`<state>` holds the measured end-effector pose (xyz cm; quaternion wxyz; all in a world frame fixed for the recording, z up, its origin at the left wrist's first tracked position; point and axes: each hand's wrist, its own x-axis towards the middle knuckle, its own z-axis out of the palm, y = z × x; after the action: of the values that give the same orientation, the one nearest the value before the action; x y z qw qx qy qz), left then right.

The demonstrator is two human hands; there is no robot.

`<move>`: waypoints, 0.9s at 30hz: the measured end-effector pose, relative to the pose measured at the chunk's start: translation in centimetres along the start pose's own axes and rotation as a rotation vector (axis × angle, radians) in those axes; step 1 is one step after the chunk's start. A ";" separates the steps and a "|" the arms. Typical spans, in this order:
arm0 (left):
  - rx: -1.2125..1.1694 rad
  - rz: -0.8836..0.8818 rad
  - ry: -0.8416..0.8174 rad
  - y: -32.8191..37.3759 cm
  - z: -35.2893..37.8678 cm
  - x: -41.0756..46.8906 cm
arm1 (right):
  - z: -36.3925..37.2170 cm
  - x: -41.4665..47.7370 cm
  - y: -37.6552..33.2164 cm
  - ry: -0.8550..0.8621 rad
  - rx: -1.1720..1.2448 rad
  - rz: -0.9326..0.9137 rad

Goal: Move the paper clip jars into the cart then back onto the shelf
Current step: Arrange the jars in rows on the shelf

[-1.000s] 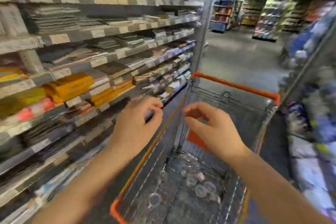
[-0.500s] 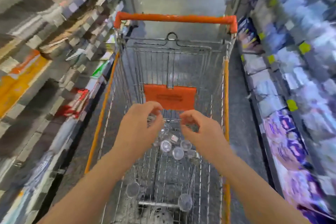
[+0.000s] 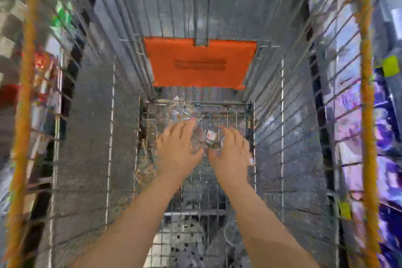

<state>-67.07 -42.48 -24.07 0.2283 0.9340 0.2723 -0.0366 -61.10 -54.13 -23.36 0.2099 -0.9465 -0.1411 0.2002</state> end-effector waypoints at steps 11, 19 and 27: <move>0.105 -0.021 -0.225 -4.2 10.7 1.1 | 9.4 -0.7 6.6 -0.157 0.176 0.238; 0.184 0.088 -0.141 -5.2 12.5 2.5 | 11.0 1.9 6.4 -0.055 0.212 0.277; -0.049 0.041 -0.054 -3.0 8.7 0.8 | 6.8 0.7 3.9 -0.010 0.360 0.261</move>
<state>-67.46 -43.78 -33.21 0.2592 0.9322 0.2474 -0.0502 -62.77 -54.96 -30.95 0.3471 -0.9030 0.0197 0.2523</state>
